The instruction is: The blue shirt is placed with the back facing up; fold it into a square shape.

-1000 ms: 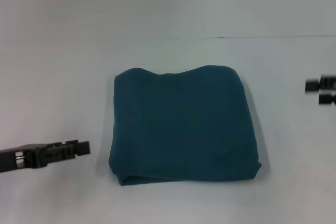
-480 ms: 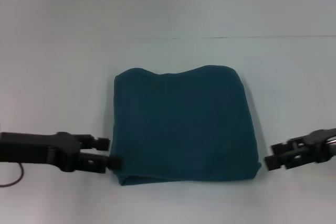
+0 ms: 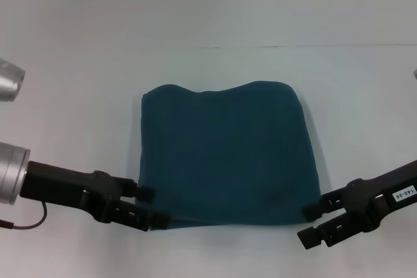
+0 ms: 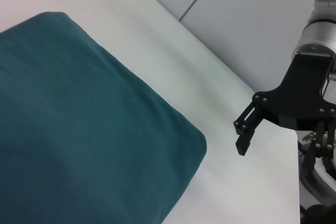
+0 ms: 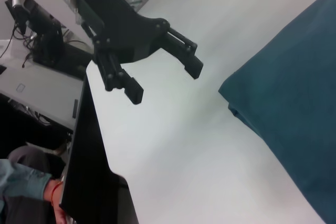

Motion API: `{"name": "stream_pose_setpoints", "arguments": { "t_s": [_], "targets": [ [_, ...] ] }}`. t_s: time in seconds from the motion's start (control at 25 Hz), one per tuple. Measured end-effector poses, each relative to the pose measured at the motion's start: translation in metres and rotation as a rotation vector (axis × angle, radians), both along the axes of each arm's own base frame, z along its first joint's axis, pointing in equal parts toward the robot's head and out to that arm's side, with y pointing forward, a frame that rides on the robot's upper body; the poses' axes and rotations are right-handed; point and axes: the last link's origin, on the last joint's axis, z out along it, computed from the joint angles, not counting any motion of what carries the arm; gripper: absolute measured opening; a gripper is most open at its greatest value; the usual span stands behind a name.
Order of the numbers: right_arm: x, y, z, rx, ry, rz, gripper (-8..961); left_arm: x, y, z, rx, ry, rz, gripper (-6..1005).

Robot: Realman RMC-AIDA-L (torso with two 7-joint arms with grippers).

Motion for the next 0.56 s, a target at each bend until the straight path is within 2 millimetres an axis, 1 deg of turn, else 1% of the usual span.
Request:
{"name": "stream_pose_setpoints", "arguments": {
  "t_s": [0.2, 0.36, 0.56],
  "targets": [
    [0.001, -0.002, -0.001, -0.001, 0.003, 0.007, 881, 0.006, 0.0, -0.009, -0.033, 0.005, -0.021, 946],
    [-0.001, -0.002, -0.003, -0.014, -0.001, 0.021, 881, 0.017, 0.002, -0.017, -0.087, 0.033, -0.068, 946],
    [-0.004, 0.003, -0.001, 0.001, 0.0, 0.041, 881, 0.031, 0.005, -0.019, -0.133, 0.064, -0.142, 946]
  ]
}}
